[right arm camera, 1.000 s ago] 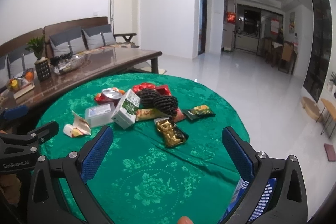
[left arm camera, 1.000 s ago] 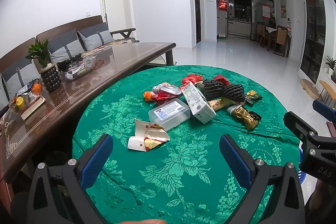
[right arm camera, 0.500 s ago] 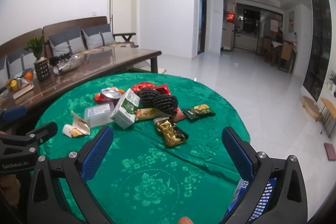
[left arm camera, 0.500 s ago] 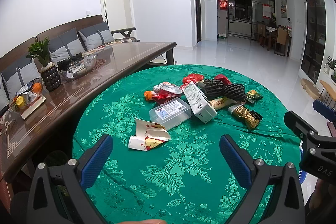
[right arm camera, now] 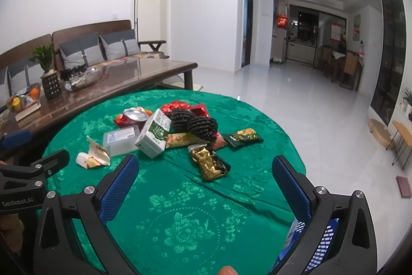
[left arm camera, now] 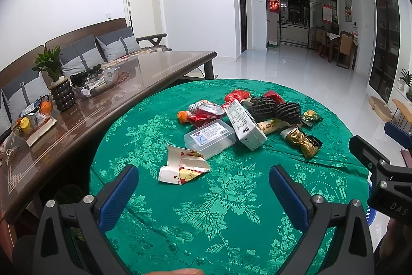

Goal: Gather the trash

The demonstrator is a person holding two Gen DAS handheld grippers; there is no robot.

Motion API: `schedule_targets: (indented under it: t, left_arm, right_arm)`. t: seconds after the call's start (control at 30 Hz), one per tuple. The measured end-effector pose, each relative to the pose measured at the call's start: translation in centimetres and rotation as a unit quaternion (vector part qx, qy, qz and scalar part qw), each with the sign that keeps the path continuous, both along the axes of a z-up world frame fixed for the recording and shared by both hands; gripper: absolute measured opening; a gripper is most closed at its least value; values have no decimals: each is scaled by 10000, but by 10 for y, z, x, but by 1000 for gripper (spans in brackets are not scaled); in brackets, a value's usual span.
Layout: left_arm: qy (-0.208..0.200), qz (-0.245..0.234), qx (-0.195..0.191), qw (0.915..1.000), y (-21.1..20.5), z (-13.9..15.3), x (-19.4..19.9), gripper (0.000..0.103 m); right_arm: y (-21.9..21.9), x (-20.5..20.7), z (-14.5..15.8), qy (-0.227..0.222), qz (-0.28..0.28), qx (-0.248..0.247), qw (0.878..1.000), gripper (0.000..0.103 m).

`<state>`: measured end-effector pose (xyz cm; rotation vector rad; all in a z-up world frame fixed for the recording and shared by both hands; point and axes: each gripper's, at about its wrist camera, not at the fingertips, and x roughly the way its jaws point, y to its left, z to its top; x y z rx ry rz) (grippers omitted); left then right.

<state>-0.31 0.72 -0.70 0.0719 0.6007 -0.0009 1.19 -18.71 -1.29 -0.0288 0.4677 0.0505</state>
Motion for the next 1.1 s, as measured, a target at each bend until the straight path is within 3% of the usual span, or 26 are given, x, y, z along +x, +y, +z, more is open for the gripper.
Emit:
schedule_targets:
  t: [1.1]
  left_arm:
    - [157, -1, 33, 9999, 6, -7, 3, 103]
  right_arm:
    - [3, 0, 0, 0, -14, -23, 10000, 103]
